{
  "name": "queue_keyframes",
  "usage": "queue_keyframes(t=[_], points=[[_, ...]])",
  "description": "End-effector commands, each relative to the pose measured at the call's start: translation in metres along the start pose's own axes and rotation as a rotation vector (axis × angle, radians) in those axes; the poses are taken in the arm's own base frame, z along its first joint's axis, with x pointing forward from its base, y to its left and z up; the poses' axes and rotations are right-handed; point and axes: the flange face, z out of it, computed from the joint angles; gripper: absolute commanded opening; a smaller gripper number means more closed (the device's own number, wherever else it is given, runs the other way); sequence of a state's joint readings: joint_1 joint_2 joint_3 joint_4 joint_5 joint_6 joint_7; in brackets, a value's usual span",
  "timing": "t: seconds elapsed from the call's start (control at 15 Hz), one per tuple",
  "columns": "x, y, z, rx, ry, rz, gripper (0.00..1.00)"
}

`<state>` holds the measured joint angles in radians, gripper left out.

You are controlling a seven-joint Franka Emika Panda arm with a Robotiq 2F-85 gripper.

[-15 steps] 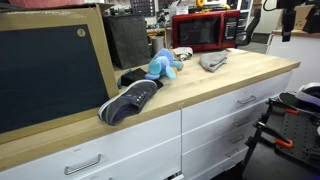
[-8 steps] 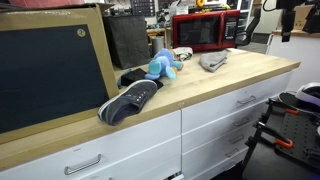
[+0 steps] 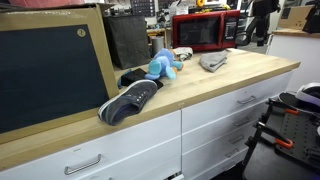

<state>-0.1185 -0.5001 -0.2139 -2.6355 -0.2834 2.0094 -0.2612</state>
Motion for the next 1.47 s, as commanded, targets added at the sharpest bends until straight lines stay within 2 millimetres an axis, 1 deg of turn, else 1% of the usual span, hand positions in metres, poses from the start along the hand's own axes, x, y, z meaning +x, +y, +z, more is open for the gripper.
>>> queue_keyframes(t=[0.0,0.27,0.47,0.67,0.87,1.0,1.07,1.2,1.4], points=[[0.054,0.014,0.001,0.024,-0.008,0.048,1.0],[0.106,0.042,0.004,0.031,0.005,0.079,1.0],[0.144,0.065,0.01,0.041,-0.026,0.094,1.0],[0.175,0.089,0.017,0.054,-0.05,0.118,1.0],[0.2,0.114,0.025,0.069,-0.084,0.147,1.0],[0.201,0.126,0.018,0.059,-0.112,0.14,1.0],[0.194,0.116,0.029,0.047,-0.091,0.151,1.0],[0.199,0.126,0.027,0.047,-0.103,0.155,1.0],[0.2,0.126,0.024,0.047,-0.103,0.154,1.0]])
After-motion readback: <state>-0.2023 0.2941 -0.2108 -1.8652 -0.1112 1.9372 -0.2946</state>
